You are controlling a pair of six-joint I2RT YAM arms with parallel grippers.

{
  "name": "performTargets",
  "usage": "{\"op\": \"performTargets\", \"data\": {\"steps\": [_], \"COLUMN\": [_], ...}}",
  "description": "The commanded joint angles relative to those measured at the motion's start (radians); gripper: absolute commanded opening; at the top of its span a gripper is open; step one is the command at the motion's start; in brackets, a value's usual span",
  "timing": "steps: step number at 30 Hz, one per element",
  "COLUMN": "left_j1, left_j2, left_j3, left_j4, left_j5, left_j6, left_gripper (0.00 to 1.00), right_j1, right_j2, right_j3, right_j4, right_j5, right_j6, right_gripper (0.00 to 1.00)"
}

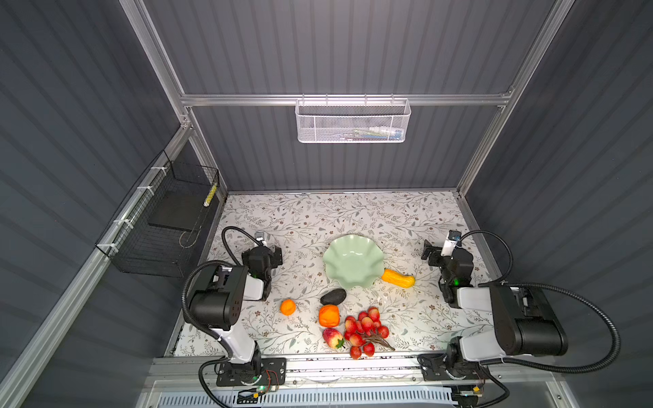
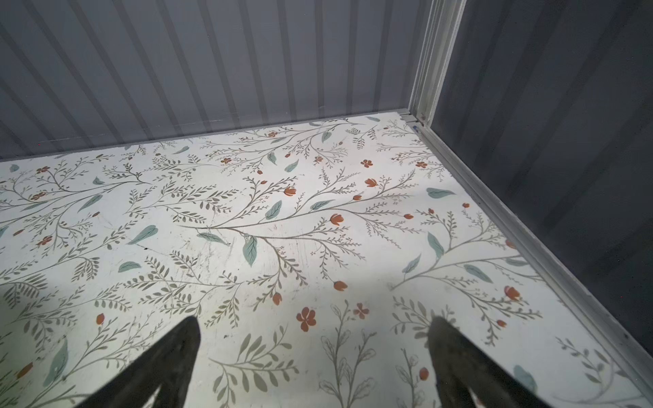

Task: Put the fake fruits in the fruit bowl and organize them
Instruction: 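Raise both arms from the rest pose toward the table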

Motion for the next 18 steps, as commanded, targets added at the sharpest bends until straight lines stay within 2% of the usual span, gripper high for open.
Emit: {"op": "performTargets", "data": {"steps": [1, 18], "left_j1": [0.006, 0.006], "left_j2": [0.004, 0.004], "left_j3": [0.011, 0.014], "left_j4": [0.020, 0.016], "left_j5": [-0.006, -0.007], "left_j6": [-0.010, -0.010], "left_gripper": [1.00, 1.00], "right_j1": [-0.001, -0.002], "right_j2": [-0.007, -0.007], "right_j3": [0.015, 0.019], "right_j4": [0.006, 0.000], "right_j5": [-0.007, -0.010], "right_j6": [0.005, 0.006], "right_gripper": [0.99, 0.99]}}
